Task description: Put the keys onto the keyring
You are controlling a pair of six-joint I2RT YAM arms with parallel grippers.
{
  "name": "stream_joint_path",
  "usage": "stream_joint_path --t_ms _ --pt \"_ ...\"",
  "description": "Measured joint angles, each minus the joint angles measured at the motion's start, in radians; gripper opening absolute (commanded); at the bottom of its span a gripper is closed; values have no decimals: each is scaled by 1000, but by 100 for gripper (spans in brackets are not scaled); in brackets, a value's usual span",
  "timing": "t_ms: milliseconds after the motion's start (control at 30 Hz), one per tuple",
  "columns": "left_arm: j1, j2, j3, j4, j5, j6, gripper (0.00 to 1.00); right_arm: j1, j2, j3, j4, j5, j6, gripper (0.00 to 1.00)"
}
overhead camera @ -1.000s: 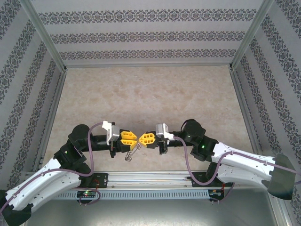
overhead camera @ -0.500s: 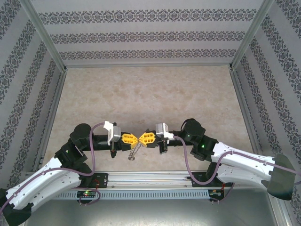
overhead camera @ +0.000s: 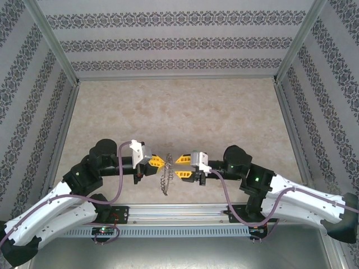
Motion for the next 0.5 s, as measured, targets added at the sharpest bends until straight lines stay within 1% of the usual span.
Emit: stream_joint_path --t_ms 133,233,367,500 --pt "0 46 72 -121 -21 51 0 0 -9 42 -106 46 -17 29" --pt "0 82 113 -190 -24 85 0 0 15 67 -146 55 -27 28" --pt "0 94 128 -244 -22 111 0 0 59 86 -175 58 -35 27" --pt "-1 90 127 -255 -16 117 0 0 77 88 -181 61 -35 25"
